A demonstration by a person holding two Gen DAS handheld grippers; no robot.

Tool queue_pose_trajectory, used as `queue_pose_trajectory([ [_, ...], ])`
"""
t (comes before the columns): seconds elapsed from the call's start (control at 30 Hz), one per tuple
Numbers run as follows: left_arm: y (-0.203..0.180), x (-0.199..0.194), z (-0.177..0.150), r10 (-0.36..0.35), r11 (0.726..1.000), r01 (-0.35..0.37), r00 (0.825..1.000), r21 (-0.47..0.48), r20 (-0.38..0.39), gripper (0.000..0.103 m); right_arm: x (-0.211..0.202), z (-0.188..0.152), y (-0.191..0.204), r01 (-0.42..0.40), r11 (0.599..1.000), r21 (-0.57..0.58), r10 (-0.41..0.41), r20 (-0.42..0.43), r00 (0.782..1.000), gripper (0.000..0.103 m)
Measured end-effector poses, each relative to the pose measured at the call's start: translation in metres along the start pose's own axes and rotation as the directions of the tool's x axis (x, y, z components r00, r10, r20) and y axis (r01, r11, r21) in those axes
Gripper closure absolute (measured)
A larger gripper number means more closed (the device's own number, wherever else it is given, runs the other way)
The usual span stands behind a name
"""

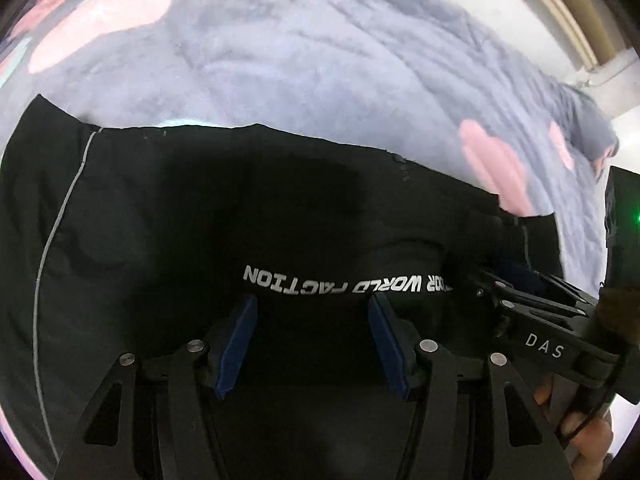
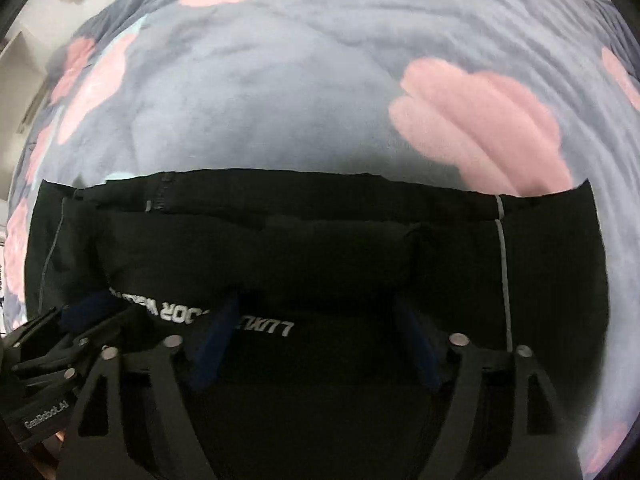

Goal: Fold large clothes
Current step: 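Lay the folded hem down and open both grippers, then close both grippers on the folded black jacket bundle edge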

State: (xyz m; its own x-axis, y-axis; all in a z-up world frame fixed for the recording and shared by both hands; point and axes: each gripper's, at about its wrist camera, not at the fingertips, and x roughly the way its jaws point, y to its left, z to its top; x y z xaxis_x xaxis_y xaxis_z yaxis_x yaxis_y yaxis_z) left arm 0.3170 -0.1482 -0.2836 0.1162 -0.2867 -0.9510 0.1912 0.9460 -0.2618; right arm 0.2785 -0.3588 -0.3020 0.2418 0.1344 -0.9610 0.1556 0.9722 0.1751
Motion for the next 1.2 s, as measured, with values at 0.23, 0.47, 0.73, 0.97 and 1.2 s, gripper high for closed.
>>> queue_pose_trajectory([
  [0.23,-0.008,-0.008,-0.008,0.026,0.996,-0.031,0.998,0.087,0.057,0.042,-0.017,-0.009,-0.02,-0.076,0.997,0.033,0.076,-0.004,0.997,0.021],
  [0.47,0.042,-0.096,-0.048,-0.063,0.997,0.056,0.984,0.048,0.166,0.042,-0.099,-0.069,-0.083,-0.139,0.984,0.11,0.13,0.088,0.988,0.021],
  [0.73,0.121,-0.151,-0.082,0.081,0.992,-0.055,0.969,-0.117,0.232,0.042,-0.135,-0.133,-0.161,-0.039,0.982,0.187,0.018,0.115,0.993,0.02],
  [0.97,0.172,-0.156,-0.102,0.096,0.968,-0.039,0.971,-0.249,0.218,0.042,-0.13,-0.151,-0.178,-0.054,0.974,0.222,0.034,0.094,0.995,0.018],
  [1.2,0.18,-0.141,-0.099,0.095,0.97,-0.055,0.982,-0.236,0.162,0.042,-0.1,-0.139,-0.162,-0.072,0.975,0.209,0.058,0.073,0.996,0.018],
])
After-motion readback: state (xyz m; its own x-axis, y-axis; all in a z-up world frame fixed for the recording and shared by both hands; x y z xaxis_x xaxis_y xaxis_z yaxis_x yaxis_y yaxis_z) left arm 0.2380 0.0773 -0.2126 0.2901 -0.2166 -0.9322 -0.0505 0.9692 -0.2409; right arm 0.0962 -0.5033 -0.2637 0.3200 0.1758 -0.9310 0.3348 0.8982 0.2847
